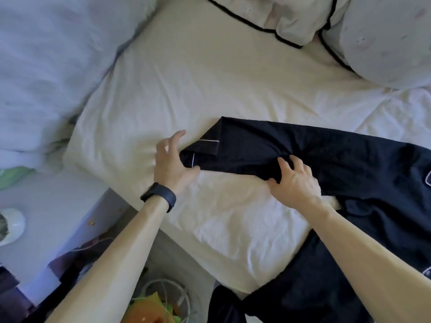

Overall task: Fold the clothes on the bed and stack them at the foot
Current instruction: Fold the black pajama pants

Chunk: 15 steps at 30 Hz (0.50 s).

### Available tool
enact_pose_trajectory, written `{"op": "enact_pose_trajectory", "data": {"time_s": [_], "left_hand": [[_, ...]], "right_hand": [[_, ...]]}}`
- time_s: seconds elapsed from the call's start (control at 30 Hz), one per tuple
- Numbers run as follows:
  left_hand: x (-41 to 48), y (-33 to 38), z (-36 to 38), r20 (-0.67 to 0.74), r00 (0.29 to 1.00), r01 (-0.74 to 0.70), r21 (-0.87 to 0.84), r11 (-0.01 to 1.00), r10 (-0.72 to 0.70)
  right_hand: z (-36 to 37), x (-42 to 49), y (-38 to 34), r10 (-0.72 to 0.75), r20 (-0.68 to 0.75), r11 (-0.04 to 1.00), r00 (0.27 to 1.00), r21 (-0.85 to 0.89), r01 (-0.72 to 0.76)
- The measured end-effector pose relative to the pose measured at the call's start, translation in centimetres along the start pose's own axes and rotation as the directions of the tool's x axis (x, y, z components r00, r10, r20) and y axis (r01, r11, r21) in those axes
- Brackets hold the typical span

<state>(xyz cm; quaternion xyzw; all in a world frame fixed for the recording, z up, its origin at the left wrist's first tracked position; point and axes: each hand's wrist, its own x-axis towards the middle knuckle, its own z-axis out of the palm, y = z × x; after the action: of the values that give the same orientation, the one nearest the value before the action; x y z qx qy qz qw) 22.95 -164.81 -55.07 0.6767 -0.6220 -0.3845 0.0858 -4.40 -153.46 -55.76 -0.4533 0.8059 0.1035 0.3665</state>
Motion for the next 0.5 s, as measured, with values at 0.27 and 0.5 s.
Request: {"op": "enact_pose_trajectory", "data": {"time_s": [0.27,0.5], "left_hand": [[5.1,3.5,2.4,-0.029,0.977,-0.204,0.153,0.967,0.211],[3.8,3.5,4.9,0.324,0.925,-0.370,0.656,0.658,0.198]], "right_hand": [[-0.5,-1.1,0.1,0.007,-0.116,0.989,0.993,0.149,0.010],[-0.7,-1.1,2.3,0.082,-0.439,0.959,0.895,0.279,0.049]]}}
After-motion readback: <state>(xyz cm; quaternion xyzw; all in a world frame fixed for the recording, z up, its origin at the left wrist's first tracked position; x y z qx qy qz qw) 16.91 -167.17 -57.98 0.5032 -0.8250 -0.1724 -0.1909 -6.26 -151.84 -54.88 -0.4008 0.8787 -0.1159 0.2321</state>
